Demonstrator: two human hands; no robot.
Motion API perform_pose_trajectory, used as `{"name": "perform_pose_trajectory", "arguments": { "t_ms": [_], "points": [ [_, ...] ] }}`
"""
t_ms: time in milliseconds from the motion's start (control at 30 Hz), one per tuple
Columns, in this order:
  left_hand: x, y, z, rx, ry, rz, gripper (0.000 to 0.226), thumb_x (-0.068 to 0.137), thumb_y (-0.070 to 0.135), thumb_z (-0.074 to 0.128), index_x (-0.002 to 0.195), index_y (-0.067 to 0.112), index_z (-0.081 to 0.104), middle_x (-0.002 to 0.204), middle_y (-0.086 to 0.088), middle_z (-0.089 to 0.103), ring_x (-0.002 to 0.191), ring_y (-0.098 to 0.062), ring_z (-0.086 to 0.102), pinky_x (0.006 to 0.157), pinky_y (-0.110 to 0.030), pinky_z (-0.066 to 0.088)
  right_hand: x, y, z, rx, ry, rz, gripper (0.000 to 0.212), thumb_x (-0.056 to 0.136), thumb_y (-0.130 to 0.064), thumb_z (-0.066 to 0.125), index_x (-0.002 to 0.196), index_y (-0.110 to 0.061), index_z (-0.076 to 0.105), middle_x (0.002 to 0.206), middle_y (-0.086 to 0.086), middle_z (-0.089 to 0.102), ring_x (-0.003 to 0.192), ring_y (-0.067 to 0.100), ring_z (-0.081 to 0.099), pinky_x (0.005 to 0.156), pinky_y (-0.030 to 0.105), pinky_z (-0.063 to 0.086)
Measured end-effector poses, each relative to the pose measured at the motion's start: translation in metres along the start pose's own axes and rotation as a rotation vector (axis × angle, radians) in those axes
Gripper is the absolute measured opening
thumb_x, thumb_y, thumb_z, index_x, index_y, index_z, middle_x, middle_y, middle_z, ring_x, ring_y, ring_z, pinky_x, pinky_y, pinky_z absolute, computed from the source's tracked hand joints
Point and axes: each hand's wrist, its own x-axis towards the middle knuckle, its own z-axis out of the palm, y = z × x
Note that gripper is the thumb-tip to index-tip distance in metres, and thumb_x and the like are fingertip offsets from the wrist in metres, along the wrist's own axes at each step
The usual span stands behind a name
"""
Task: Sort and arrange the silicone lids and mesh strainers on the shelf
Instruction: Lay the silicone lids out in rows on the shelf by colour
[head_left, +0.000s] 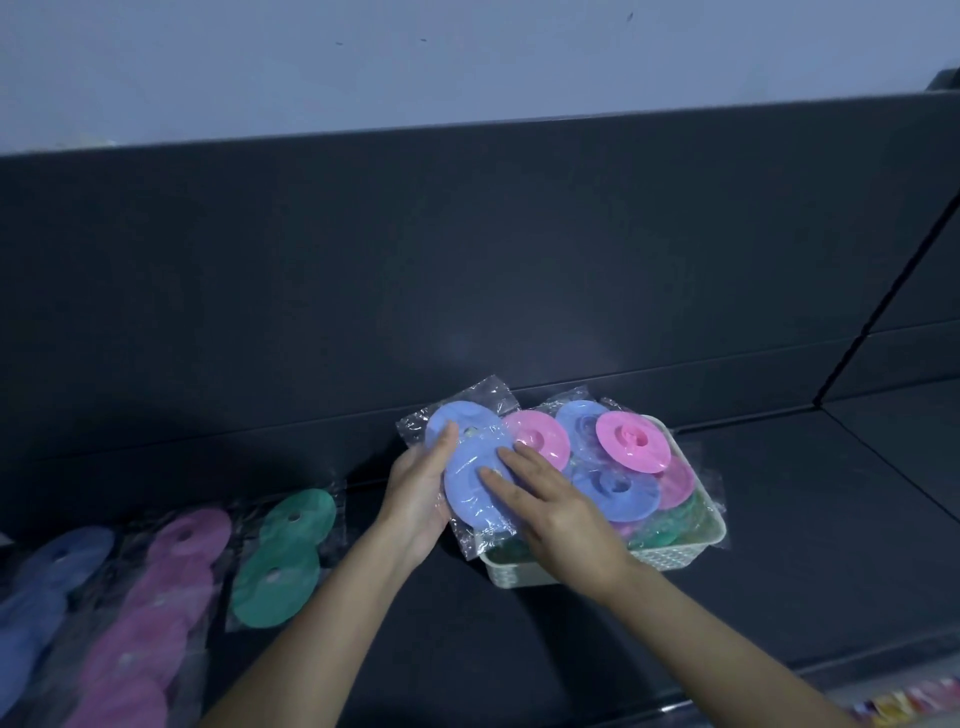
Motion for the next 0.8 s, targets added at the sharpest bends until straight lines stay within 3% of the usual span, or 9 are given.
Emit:
{"name": "perform_pose_trajectory", "arguments": {
  "t_ms": [100,200,300,400,467,600,700,800],
  "points": [
    [-0.001,-0.005,-0.005,0.037,0.035,0.067,0.024,0.090,0.003,0.058,0.114,0.000,0.061,0.107,-0.020,0.069,0.093,-0.029,0.069,0.076,-0.038,0.058,0.000,-0.002,0.001,0.013,-0.046,0.012,0.080,0.067,0.010,0.059,0.138,-0.024,0.042,0.147,0.013,0.040,0.137,0.031,0.037,0.097,0.038,0.046],
    [0.001,-0.003,-0.010,0.023,0.093,0.082,0.027,0.089,0.001,0.059,0.115,0.001,0.060,0.109,-0.018,0.069,0.098,-0.031,0.068,0.089,-0.046,0.053,0.006,-0.010,-0.003,0.194,0.021,0.262,0.069,0.074,0.003,0.048,0.139,-0.017,0.043,0.147,0.011,0.036,0.136,0.026,0.035,0.104,0.026,0.035],
    [0.003,0.000,-0.013,-0.021,0.105,0.096,0.030,0.088,0.000,0.060,0.118,0.002,0.059,0.111,-0.016,0.069,0.102,-0.031,0.067,0.093,-0.047,0.051,0.018,-0.017,-0.011,0.501,0.130,0.597,0.043,0.085,-0.005,0.054,0.127,-0.016,0.051,0.117,0.000,0.059,0.109,0.018,0.057,0.091,0.021,0.040],
    [0.000,0.001,-0.014,-0.024,0.025,0.110,0.030,0.088,-0.001,0.058,0.118,0.003,0.059,0.111,-0.016,0.069,0.101,-0.030,0.067,0.086,-0.043,0.055,0.029,-0.016,-0.013,0.739,0.075,0.772,0.021,0.077,-0.028,0.070,0.092,-0.018,0.059,0.080,0.007,0.067,0.074,0.016,0.060,0.076,0.041,0.054],
    [0.000,0.001,-0.016,-0.012,-0.015,0.106,0.031,0.088,-0.002,0.058,0.119,0.002,0.058,0.112,-0.017,0.068,0.101,-0.030,0.067,0.082,-0.040,0.057,0.030,-0.014,-0.011,0.729,0.046,0.785,0.024,0.071,-0.031,0.070,0.079,-0.013,0.057,0.067,0.008,0.059,0.063,0.016,0.051,0.066,0.043,0.052],
    [-0.002,0.008,-0.026,0.110,-0.082,0.097,0.027,0.088,0.001,0.058,0.114,0.008,0.062,0.108,-0.011,0.071,0.098,-0.025,0.068,0.075,-0.035,0.056,0.032,-0.005,-0.017,0.650,0.040,0.705,0.012,0.084,-0.007,0.063,0.080,-0.018,0.060,0.058,-0.013,0.048,0.059,0.008,0.042,0.061,0.024,0.038],
    [-0.004,0.015,-0.031,0.215,-0.150,0.085,0.022,0.088,0.007,0.062,0.109,0.012,0.065,0.105,-0.008,0.072,0.093,-0.023,0.069,0.071,-0.029,0.055,0.037,-0.001,-0.024,0.648,0.001,0.661,0.031,0.085,0.001,0.059,0.089,-0.029,0.065,0.074,-0.013,0.062,0.070,0.005,0.050,0.070,0.019,0.044],
    [-0.001,0.017,-0.031,0.300,-0.222,0.103,0.033,0.080,0.011,0.068,0.113,0.010,0.064,0.111,-0.012,0.070,0.100,-0.026,0.068,0.082,-0.036,0.056,0.043,-0.005,-0.026,0.596,-0.053,0.627,0.033,0.084,0.002,0.062,0.102,-0.026,0.069,0.086,-0.003,0.061,0.076,0.007,0.051,0.077,0.016,0.042]
  ]
}}
